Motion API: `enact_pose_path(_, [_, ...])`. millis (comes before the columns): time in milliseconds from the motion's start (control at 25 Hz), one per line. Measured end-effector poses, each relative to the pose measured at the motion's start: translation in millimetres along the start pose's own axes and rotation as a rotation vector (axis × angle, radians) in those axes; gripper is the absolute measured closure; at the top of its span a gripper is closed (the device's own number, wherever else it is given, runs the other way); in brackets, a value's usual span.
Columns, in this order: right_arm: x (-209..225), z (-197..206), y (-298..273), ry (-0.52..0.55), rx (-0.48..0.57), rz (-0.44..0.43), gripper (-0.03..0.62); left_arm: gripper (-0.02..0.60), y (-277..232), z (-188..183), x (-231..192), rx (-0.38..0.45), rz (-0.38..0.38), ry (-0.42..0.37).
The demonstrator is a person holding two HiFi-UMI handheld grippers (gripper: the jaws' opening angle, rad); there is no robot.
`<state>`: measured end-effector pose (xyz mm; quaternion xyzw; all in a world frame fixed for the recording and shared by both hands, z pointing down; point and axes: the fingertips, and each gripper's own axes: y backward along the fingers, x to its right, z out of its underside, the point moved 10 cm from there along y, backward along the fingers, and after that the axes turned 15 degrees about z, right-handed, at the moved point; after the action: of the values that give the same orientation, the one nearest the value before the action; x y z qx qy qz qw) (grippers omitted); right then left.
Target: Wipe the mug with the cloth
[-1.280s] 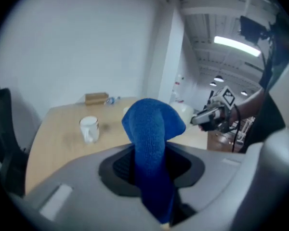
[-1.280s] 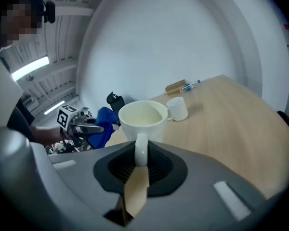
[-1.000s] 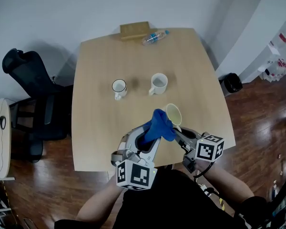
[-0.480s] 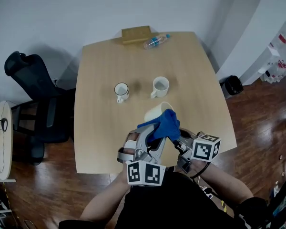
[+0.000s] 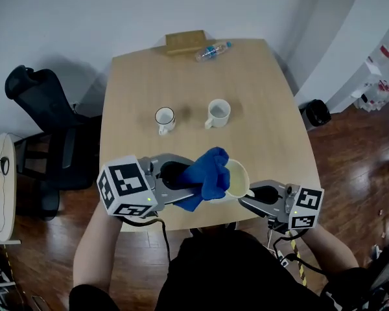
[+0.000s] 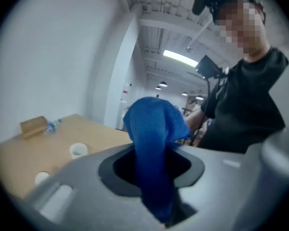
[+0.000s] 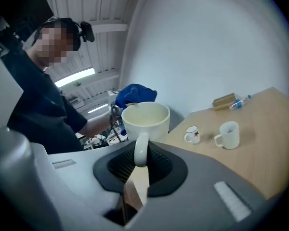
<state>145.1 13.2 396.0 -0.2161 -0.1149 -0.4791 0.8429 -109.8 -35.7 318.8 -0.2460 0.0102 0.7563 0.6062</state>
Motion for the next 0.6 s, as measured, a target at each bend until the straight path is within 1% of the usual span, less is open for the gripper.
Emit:
enact_pose_path(80, [-13,-3,10,0.045,-0.007,-0.115,0.551,0.453,6,-3,0,0.035,0.166,0.045])
enact_pose_path(120, [-20,-5,14,0.054,-0.013,-0.182,0.551,0.453,7,-4,1,0.051,0.231,0.058])
enact_pose_path(200, [-37,-11,17,0.046,-0.017,-0.325,0.551,0.453,4,-4,0,0.099,0.348,0.069])
enact_pose_path(240, [-46,-15,17,0.028,-0.011,-0.396,0.551,0.453,1,-2,0,0.143,0.419,0.078])
enact_pose_path(280, [-54,-19,15,0.001,0.001,-0.464,0.551,0.453,-3,1,0,0.209,0.505,0.092])
enact_pose_path(320, [-62,-24,13,-0.038,0.016,-0.525,0.552,0.453,-8,4,1,0.298,0.601,0.11])
enact_pose_path(360, [-69,-30,11,-0.084,0.034,-0.577,0.553,0.454,-13,8,3,0.406,0.694,0.13])
enact_pose_path(400, [-74,-34,9,-0.135,0.057,-0.619,0.553,0.454,-18,11,4,0.521,0.772,0.149])
enact_pose_path(440, [-78,-39,7,-0.19,0.084,-0.652,0.553,0.454,-23,14,5,0.629,0.827,0.166])
enact_pose_path(480, [-81,-44,5,-0.242,0.113,-0.676,0.551,0.454,-30,17,7,0.722,0.861,0.177])
enact_pose_path(520, [-82,-47,3,-0.283,0.143,-0.695,0.553,0.456,-38,20,8,0.792,0.881,0.185])
enact_pose_path(600, [-83,-51,-1,-0.331,0.189,-0.718,0.553,0.456,-55,25,13,0.874,0.9,0.193])
